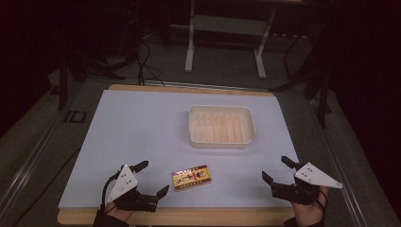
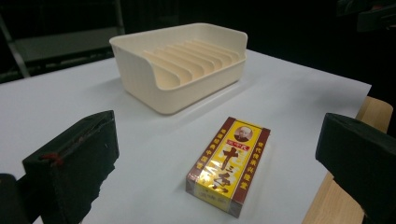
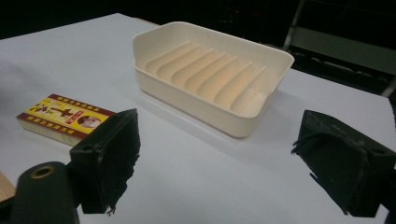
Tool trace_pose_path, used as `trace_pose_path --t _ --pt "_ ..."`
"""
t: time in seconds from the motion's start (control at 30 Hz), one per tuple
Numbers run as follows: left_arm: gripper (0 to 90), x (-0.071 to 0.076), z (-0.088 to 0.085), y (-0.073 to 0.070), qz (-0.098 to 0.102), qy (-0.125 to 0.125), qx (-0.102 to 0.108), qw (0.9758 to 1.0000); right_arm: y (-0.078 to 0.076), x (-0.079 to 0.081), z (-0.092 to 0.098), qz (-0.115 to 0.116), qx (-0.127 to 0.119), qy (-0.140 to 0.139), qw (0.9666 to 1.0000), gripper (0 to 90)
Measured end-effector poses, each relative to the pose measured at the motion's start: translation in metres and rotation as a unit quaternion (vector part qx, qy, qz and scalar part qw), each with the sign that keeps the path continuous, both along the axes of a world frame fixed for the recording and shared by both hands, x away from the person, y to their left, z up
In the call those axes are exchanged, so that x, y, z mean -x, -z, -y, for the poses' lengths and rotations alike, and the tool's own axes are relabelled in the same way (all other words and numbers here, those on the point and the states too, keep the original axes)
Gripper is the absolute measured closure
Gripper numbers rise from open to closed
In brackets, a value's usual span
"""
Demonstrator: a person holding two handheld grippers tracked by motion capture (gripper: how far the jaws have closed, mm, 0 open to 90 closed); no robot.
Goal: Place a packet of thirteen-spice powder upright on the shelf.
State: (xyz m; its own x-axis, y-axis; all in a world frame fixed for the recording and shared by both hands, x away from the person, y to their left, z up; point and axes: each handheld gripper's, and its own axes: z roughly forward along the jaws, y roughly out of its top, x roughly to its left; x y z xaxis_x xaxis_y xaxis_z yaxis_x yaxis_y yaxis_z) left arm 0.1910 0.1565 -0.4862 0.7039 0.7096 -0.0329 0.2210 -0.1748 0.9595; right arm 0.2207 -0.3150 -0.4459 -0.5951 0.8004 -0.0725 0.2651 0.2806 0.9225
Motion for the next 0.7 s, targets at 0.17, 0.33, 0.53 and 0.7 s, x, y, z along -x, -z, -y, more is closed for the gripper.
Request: trace_pose_path --t 0.17,0.33,0.53,0.7 --pt "0.1 0.0 0.002 -0.001 -0.011 0.009 -0.003 0.9999 0.001 0.002 -0.001 0.018 -0.013 0.004 0.9997 13.2" --pt "0.1 0.002 0.002 -0.003 -0.005 0.011 0.003 0.9999 0.002 0.003 -0.004 0.023 -0.012 -0.006 0.9997 13.2" --pt "0.2 -0.001 -0.001 -0.008 -0.032 0.001 0.02 0.9993 0.0 0.005 -0.007 0.041 -0.009 -0.019 0.9989 13.2" --pt "0.1 0.001 0.004 -0.012 -0.047 0.01 -0.008 0.9988 -0.002 0.005 -0.007 0.028 -0.012 -0.022 0.9993 13.3"
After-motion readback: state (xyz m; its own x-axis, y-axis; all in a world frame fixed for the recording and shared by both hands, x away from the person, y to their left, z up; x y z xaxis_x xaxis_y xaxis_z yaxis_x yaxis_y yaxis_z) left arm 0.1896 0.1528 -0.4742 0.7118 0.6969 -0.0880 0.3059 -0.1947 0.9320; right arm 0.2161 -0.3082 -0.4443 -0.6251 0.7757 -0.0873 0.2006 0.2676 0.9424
